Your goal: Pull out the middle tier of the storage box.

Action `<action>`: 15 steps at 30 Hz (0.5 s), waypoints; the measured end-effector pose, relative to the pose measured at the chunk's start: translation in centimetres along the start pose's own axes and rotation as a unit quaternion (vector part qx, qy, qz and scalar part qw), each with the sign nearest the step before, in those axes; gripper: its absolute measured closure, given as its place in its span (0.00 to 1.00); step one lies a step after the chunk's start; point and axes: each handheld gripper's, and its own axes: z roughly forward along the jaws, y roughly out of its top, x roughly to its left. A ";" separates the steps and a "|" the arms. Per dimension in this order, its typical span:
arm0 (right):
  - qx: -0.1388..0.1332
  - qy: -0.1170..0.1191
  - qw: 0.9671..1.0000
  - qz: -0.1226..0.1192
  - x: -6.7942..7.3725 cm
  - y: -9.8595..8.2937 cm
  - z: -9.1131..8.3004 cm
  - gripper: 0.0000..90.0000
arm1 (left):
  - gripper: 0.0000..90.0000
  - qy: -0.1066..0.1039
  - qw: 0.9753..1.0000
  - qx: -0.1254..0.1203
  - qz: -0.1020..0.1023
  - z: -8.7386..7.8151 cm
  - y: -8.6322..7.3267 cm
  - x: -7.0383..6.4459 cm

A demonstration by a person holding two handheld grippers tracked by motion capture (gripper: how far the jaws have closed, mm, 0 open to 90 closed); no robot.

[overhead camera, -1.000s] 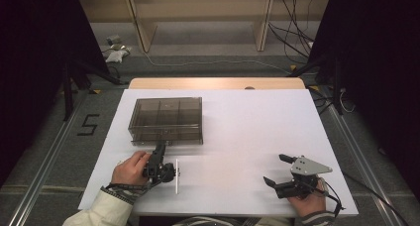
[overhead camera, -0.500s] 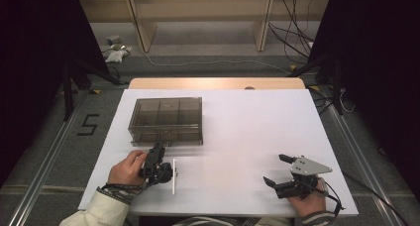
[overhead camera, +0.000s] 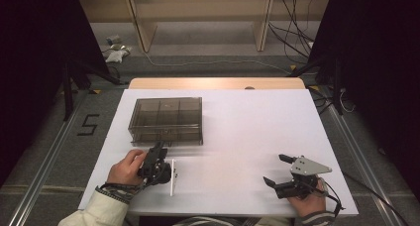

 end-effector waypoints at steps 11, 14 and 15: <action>0.001 0.001 1.000 0.000 0.0 0.0 0.0 0.07 | 0.63 -0.013 0.999 -0.032 -0.012 -0.4 -0.1 0.2; 0.001 0.001 1.000 0.000 0.0 0.0 0.0 0.07 | 0.62 -0.029 0.998 -0.045 -0.036 -0.5 -0.2 0.6; 0.001 0.001 1.000 0.000 0.0 0.0 0.0 0.07 | 0.62 -0.035 0.997 -0.050 -0.045 -0.5 -0.2 0.8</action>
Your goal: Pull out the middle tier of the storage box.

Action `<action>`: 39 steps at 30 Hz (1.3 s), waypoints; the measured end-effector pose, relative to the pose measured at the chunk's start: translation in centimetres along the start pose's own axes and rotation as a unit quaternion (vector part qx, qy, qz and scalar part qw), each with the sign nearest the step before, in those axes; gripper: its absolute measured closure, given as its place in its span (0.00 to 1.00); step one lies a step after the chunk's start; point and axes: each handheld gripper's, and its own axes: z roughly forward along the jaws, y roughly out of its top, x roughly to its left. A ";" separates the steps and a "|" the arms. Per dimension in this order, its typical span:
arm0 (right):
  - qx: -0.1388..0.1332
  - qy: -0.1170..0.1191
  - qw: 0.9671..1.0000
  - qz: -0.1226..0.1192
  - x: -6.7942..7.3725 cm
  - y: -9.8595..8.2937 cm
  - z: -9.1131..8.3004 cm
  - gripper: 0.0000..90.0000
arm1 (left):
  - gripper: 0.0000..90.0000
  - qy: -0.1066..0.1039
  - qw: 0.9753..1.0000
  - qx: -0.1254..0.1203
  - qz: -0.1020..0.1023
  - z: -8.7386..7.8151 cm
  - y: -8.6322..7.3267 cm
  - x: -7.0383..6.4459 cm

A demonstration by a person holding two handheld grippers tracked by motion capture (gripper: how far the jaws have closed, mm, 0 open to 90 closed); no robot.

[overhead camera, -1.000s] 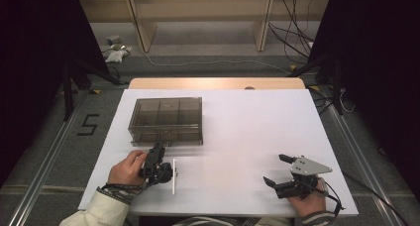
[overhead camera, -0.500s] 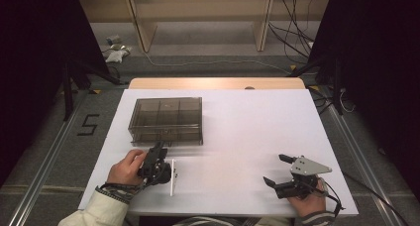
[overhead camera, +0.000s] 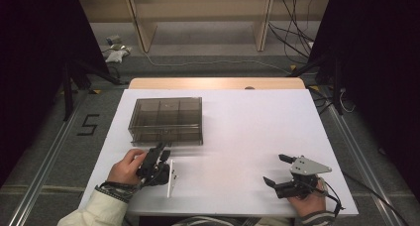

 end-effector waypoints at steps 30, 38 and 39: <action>0.000 -0.002 1.000 0.000 0.0 0.0 0.0 0.07 | 0.58 -0.118 0.977 -0.059 -0.167 -0.6 -0.6 3.7; -0.001 -0.001 1.000 0.000 0.0 0.0 0.0 0.07 | 0.57 -0.149 0.959 -0.088 -0.223 -0.8 -0.8 4.9; -0.001 -0.001 1.000 0.000 0.0 0.0 0.0 0.07 | 0.57 -0.149 0.959 -0.088 -0.223 -0.8 -0.8 4.9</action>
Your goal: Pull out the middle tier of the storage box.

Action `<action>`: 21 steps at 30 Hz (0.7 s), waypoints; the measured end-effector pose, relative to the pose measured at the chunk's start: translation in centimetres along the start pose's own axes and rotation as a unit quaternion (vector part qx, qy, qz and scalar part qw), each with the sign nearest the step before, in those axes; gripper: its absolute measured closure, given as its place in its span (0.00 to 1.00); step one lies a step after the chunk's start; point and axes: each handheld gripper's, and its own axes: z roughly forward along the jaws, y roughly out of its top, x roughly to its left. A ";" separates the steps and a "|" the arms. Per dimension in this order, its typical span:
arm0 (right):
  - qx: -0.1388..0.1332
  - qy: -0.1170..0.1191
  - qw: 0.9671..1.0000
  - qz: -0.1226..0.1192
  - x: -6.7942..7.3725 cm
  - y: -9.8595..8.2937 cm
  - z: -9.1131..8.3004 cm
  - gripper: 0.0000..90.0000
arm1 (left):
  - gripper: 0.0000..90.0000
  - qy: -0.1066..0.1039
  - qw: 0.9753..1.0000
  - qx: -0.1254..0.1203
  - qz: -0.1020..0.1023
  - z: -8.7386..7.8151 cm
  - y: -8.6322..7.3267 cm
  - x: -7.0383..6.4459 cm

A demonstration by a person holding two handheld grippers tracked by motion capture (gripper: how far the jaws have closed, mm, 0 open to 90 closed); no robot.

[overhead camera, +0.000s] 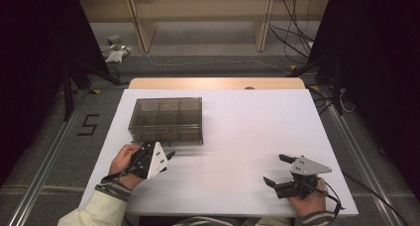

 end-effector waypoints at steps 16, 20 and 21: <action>0.000 0.001 1.000 0.001 0.0 0.0 0.0 0.07 | 0.56 -0.079 0.984 -0.069 -0.144 -1.1 -0.1 3.0; 0.000 0.001 1.000 0.002 0.0 0.0 0.0 0.07 | 0.58 -0.092 0.979 -0.074 -0.167 -1.2 -0.2 3.6; 0.000 0.001 1.000 0.002 0.0 0.0 0.0 0.07 | 0.59 -0.099 0.976 -0.073 -0.179 -1.1 -0.2 3.9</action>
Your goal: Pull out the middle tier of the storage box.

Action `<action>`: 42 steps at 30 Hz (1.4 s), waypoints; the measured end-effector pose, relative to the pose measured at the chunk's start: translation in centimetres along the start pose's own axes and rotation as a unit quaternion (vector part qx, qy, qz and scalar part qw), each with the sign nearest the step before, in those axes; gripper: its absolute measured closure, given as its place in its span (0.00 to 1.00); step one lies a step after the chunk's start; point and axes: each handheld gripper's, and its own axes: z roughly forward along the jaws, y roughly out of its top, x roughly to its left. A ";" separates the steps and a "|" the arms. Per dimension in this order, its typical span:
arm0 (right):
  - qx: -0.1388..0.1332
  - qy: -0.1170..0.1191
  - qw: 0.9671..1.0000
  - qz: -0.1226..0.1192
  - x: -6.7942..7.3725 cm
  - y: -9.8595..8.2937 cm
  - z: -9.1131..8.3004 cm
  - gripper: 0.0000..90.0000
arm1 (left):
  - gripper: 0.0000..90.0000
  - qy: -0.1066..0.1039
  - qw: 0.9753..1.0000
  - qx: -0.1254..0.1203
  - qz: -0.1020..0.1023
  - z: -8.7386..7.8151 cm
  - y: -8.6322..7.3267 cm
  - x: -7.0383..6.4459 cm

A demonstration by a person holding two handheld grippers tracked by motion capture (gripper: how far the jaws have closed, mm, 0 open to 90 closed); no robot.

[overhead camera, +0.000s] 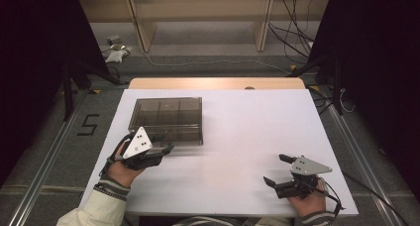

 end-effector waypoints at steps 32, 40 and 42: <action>0.003 0.000 1.000 0.000 0.0 0.0 0.0 0.08 | 0.40 -0.123 0.991 0.009 -0.055 0.3 0.3 4.2; 0.002 0.002 1.000 -0.001 0.0 0.0 0.0 0.08 | 0.52 -0.127 0.990 0.064 0.009 0.9 2.1 4.9; 0.004 0.002 1.000 -0.001 0.0 0.0 0.0 0.08 | 0.53 -0.130 0.989 0.073 0.014 1.2 2.4 5.0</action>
